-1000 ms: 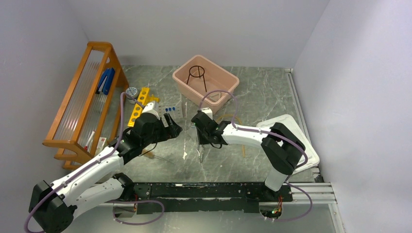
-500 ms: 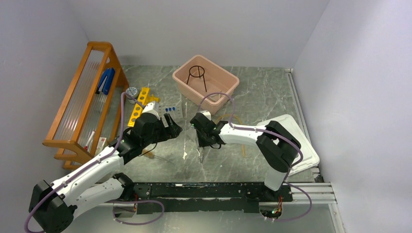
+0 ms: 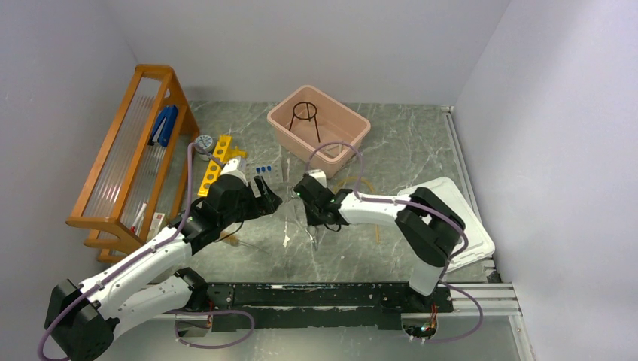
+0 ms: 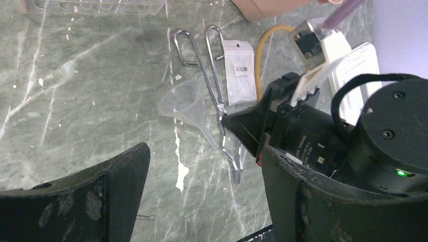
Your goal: Organize the chemistry lab equipment
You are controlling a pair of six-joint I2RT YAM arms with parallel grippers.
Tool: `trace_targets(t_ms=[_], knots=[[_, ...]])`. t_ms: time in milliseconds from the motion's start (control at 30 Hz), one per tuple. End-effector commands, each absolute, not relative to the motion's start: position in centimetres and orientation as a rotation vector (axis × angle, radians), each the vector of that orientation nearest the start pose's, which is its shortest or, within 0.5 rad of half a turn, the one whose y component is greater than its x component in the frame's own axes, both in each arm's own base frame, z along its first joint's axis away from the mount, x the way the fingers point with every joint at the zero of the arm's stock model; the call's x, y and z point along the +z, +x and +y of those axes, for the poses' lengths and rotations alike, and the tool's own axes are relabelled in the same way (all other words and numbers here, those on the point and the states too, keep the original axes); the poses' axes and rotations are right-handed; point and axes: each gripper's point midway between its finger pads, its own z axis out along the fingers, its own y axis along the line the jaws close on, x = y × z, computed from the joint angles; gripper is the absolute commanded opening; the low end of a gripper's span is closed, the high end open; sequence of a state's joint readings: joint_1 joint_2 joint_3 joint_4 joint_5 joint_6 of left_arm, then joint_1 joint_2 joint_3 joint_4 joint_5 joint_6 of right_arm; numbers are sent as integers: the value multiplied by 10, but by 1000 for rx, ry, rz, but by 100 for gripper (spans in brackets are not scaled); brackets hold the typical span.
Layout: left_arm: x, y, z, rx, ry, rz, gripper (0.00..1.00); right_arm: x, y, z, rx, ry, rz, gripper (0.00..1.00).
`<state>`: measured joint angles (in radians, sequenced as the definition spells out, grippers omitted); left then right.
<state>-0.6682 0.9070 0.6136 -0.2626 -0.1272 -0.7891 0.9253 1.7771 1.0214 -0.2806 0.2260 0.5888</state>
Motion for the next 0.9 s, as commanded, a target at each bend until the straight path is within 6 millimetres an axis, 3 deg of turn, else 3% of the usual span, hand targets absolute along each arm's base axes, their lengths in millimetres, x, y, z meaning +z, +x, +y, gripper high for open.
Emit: trace_targets(t_ms=[0, 133, 367, 600, 867], knots=[[166, 242, -196, -736, -223, 2151, 85, 27, 250, 285, 269, -366, 2478, 0], [168, 242, -201, -771, -227, 2149, 85, 52, 249, 298, 426, -380, 2383, 0], [172, 240, -216, -857, -207, 2166, 88, 79, 246, 312, 588, -357, 2308, 0], [192, 237, -233, -999, -156, 2107, 93, 129, 239, 332, 803, -402, 2148, 0], [214, 246, -246, -1119, -177, 2006, 88, 180, 221, 348, 1003, -526, 1961, 0]])
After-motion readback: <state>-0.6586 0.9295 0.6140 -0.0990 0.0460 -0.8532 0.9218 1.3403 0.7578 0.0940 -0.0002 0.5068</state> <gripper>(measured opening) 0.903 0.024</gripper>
